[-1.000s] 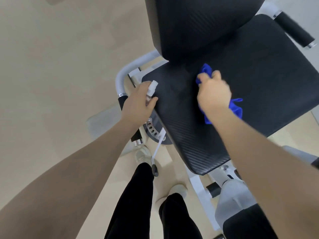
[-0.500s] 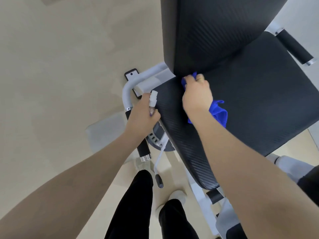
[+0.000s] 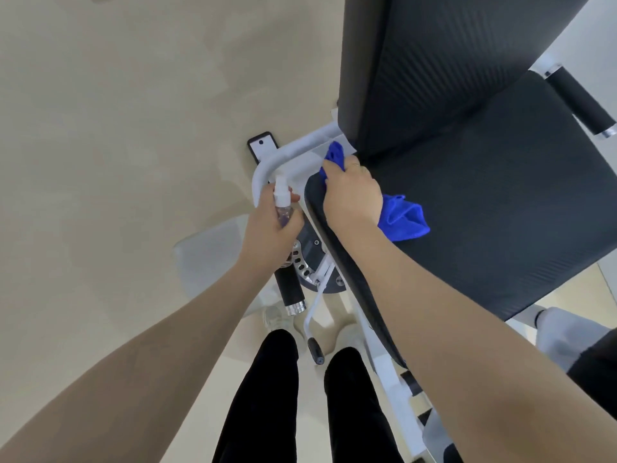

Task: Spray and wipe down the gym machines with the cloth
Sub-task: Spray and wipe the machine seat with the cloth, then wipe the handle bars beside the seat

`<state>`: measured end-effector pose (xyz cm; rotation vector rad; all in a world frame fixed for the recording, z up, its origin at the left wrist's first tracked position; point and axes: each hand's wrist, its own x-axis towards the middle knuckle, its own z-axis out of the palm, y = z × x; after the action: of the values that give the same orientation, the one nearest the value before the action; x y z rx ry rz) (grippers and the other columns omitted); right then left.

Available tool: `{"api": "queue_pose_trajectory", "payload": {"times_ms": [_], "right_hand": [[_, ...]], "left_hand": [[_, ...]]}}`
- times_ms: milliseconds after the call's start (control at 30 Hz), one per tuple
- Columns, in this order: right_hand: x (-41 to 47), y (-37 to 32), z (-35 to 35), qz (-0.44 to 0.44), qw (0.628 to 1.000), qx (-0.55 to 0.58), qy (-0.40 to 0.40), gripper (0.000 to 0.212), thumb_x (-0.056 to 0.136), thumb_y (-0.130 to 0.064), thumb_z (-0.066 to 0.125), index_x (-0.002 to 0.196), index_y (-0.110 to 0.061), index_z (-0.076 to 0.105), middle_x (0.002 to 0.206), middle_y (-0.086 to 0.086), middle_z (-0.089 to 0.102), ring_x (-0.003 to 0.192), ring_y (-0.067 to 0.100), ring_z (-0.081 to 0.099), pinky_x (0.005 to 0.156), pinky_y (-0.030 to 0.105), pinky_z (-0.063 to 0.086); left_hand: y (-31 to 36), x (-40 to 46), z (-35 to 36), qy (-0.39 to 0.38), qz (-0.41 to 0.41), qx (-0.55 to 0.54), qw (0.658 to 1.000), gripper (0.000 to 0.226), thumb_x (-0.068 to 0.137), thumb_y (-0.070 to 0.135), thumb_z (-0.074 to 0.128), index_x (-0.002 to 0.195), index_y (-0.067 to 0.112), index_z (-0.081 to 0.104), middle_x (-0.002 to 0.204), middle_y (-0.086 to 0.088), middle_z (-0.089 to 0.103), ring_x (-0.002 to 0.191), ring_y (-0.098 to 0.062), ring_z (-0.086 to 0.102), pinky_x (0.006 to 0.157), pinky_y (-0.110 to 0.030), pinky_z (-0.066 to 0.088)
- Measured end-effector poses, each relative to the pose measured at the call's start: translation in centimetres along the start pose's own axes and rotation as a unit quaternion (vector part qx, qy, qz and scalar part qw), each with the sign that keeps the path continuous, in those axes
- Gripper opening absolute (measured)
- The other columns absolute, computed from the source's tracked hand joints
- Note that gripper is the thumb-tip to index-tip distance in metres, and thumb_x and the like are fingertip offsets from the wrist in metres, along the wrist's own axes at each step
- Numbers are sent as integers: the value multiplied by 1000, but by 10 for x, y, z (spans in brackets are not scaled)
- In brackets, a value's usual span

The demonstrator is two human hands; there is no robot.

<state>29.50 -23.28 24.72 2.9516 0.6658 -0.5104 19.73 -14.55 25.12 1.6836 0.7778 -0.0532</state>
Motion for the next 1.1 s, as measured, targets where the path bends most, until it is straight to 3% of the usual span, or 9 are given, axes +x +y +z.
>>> {"api": "queue_pose_trajectory", "payload": {"times_ms": [200, 300, 400, 533, 633, 733, 867, 1033, 1100], "right_hand": [[10, -4, -3, -231, 971, -57, -18, 41, 89, -14, 51, 129, -23, 47, 126, 7, 44, 107, 26, 44, 75, 33, 34], [-25, 21, -1, -318, 945, -59, -53, 33, 91, -20, 49, 123, -27, 52, 118, 4, 46, 98, 24, 46, 70, 31, 29], [-45, 46, 0, -364, 925, -68, -88, 38, 93, -21, 46, 130, -31, 47, 118, 5, 44, 93, 23, 48, 70, 31, 30], [-20, 56, -8, -351, 933, -42, -64, 40, 95, -24, 43, 133, -36, 44, 113, 6, 45, 94, 24, 49, 69, 32, 30], [-10, 64, -5, -248, 966, 40, -61, 36, 97, -27, 42, 132, -34, 47, 114, 7, 45, 95, 26, 51, 68, 33, 39], [12, 86, -13, -124, 986, 105, -28, 34, 95, -30, 45, 128, -35, 53, 123, 8, 45, 104, 31, 53, 80, 38, 46], [39, 142, -24, -14, 996, 93, 13, 36, 96, -28, 44, 131, -34, 51, 129, 12, 44, 110, 36, 52, 88, 42, 44], [79, 211, -37, 136, 984, 104, 53, 37, 97, -22, 41, 132, -27, 51, 130, 19, 42, 117, 41, 45, 95, 45, 39], [90, 220, -39, 158, 981, 102, 57, 37, 97, -20, 40, 133, -24, 49, 131, 19, 41, 118, 42, 44, 95, 45, 39]], "left_hand": [[3, -7, -7, -1, 1, 76, 997, 20, 88, 8, 50, 106, 12, 43, 65, 0, 48, 56, -13, 45, 45, -12, 38], [10, -11, -8, -23, 14, 104, 994, 18, 89, 10, 51, 104, 16, 43, 68, 3, 50, 58, -9, 46, 50, -11, 37], [16, -10, 1, -30, 4, 98, 995, 14, 89, 11, 50, 101, 15, 44, 71, -2, 54, 53, -10, 46, 55, -30, 44], [15, -3, 18, -36, 25, 120, 992, 24, 89, 9, 51, 112, 11, 46, 74, 7, 53, 57, 2, 51, 52, -8, 38], [11, -2, 28, -7, 42, 134, 990, 22, 89, 9, 52, 110, 13, 46, 86, 6, 53, 62, 6, 51, 55, -10, 36], [9, -5, 36, 9, 57, 152, 987, 28, 89, 10, 52, 116, 10, 47, 113, 2, 47, 69, -3, 52, 69, -29, 41], [9, -9, 43, 7, 45, 153, 987, 27, 89, 10, 53, 115, 11, 48, 92, 12, 45, 72, -7, 52, 74, -33, 45], [2, -10, 51, 9, 57, 169, 984, 20, 87, 7, 52, 105, 16, 46, 101, 7, 44, 76, -9, 48, 72, -30, 40], [0, -10, 56, 22, 60, 170, 983, 19, 87, 6, 52, 99, 18, 43, 100, 7, 43, 75, -1, 49, 68, -28, 36]]}}
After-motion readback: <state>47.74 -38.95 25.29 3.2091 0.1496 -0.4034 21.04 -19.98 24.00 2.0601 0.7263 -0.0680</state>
